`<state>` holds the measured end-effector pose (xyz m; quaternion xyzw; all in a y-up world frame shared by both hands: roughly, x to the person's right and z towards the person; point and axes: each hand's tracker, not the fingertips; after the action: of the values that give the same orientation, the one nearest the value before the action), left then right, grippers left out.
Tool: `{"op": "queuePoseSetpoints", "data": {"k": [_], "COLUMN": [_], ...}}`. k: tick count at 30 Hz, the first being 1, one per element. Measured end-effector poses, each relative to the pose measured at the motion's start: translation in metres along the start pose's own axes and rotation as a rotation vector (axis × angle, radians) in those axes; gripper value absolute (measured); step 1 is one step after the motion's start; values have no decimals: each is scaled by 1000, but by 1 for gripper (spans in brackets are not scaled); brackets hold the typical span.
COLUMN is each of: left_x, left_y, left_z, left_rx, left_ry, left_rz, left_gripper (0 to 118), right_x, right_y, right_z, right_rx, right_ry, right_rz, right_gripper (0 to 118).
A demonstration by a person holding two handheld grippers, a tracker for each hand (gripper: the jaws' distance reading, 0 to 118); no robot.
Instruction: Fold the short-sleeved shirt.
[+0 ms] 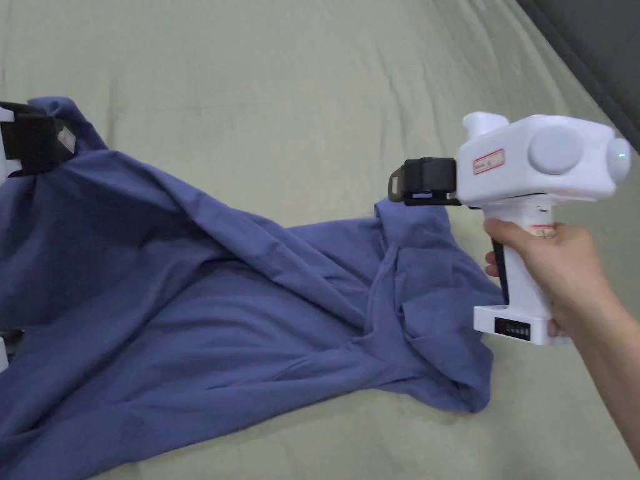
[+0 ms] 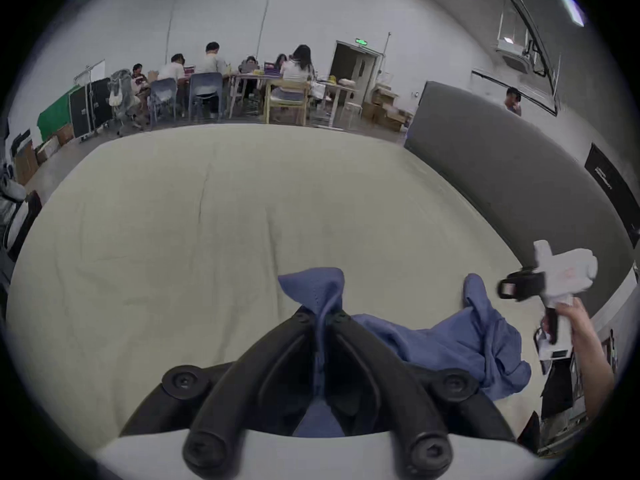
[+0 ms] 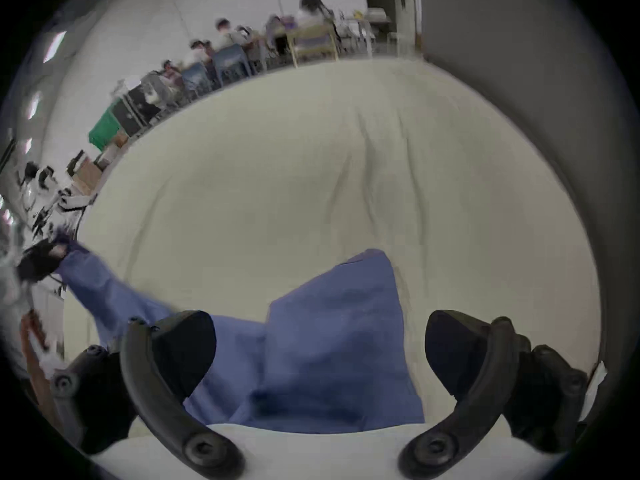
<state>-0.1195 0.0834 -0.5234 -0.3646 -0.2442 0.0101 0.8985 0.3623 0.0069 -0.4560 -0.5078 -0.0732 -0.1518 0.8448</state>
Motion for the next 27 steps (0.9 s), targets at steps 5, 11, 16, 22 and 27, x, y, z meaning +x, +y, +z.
{"op": "queuePoseSetpoints", "data": {"k": [5, 11, 16, 22, 27], "left_x": [-2, 2, -2, 1, 11], "left_y": [-8, -5, 8, 49, 100], "left_z": [-8, 4, 46, 145, 241], "left_rx": [-18, 13, 151, 372, 554], "left_ry": [-15, -17, -30, -47, -20], "left_rz": [61, 55, 94, 86, 19], "left_gripper": [2, 2, 2, 2, 2], "right_x": [11, 5, -10, -32, -55], "right_y": [-13, -20, -25, -12, 17], "right_z": [-24, 20, 77, 192, 298], "right_rx": [-28, 77, 247, 469, 673], "right_ry": [-49, -30, 46, 152, 181], "right_rz": [-75, -17, 14, 69, 138], "right_gripper": [34, 5, 5, 5, 5]}}
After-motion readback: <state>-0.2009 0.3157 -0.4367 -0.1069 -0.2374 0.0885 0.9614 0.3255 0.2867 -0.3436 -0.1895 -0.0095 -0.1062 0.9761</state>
